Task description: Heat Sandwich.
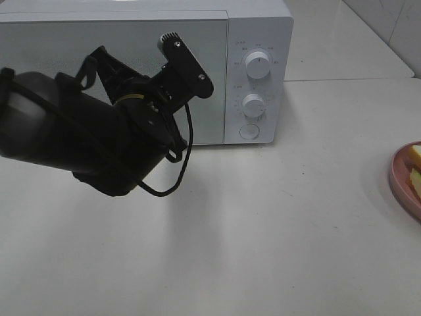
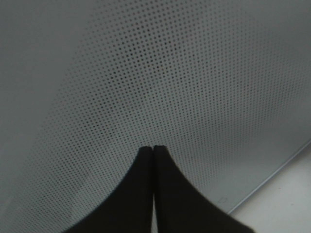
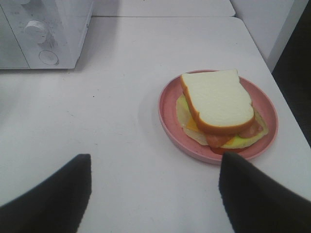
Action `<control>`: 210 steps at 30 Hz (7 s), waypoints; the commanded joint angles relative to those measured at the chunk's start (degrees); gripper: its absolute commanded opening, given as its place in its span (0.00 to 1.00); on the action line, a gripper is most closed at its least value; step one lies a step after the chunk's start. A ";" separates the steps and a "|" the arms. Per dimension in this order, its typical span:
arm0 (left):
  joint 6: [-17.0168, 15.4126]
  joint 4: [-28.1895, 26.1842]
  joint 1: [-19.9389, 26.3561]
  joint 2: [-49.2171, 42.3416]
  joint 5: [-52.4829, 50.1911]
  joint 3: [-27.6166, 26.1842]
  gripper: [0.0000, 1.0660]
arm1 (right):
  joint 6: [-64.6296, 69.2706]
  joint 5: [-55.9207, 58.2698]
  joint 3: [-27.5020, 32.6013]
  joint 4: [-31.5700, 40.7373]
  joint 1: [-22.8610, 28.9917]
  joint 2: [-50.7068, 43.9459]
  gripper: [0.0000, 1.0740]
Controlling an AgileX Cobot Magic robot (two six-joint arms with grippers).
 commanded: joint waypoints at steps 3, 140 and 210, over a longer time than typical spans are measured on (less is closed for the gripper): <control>-2.64 -9.00 -0.23 -6.02 6.53 0.23 0.00 | 0.17 -0.63 0.06 0.00 0.11 -1.38 0.66; -102.85 80.04 55.52 -114.94 115.34 31.40 0.67 | 0.23 -0.63 0.06 0.17 0.11 -1.38 0.66; -102.85 80.10 55.23 -114.94 115.34 31.46 0.67 | 0.23 -0.63 0.06 0.17 0.11 -1.38 0.66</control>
